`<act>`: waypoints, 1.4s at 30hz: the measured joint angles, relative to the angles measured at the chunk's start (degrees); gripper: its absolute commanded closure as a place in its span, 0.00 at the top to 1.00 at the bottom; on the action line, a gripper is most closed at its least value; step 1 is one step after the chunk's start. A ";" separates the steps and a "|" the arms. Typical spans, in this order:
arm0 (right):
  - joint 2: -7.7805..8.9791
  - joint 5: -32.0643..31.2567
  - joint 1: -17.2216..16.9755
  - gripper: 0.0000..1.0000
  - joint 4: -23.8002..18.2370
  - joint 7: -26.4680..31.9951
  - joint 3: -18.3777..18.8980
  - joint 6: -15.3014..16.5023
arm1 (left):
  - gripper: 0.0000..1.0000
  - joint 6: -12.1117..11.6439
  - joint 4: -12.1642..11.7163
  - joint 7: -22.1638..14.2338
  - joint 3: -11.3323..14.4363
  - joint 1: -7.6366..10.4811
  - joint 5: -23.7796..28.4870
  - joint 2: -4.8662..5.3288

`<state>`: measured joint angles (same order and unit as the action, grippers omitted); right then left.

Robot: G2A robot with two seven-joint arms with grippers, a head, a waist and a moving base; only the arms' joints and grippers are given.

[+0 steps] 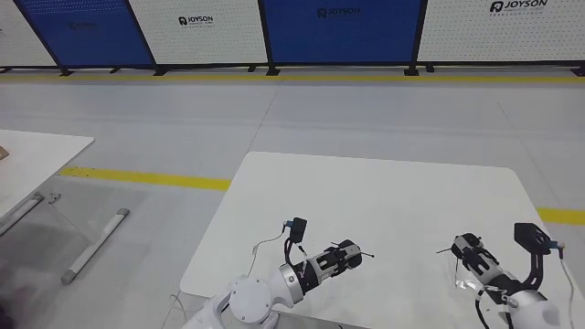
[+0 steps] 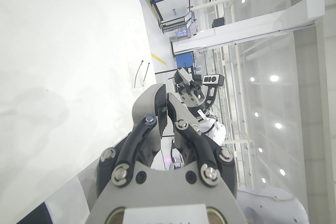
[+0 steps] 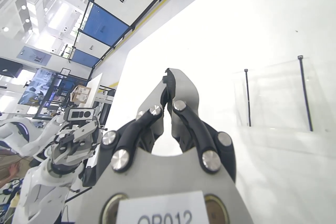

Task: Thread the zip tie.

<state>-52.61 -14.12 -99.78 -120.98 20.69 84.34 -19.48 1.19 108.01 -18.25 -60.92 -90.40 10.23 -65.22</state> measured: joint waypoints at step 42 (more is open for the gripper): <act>-2.98 4.07 -2.28 0.00 1.27 -23.72 -6.05 2.93 | 0.00 5.28 -0.25 3.76 5.54 4.44 -7.39 -0.96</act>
<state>-55.59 -10.04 -102.05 -119.71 -3.03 78.30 -16.55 6.47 107.76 -14.48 -55.38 -85.96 2.84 -66.18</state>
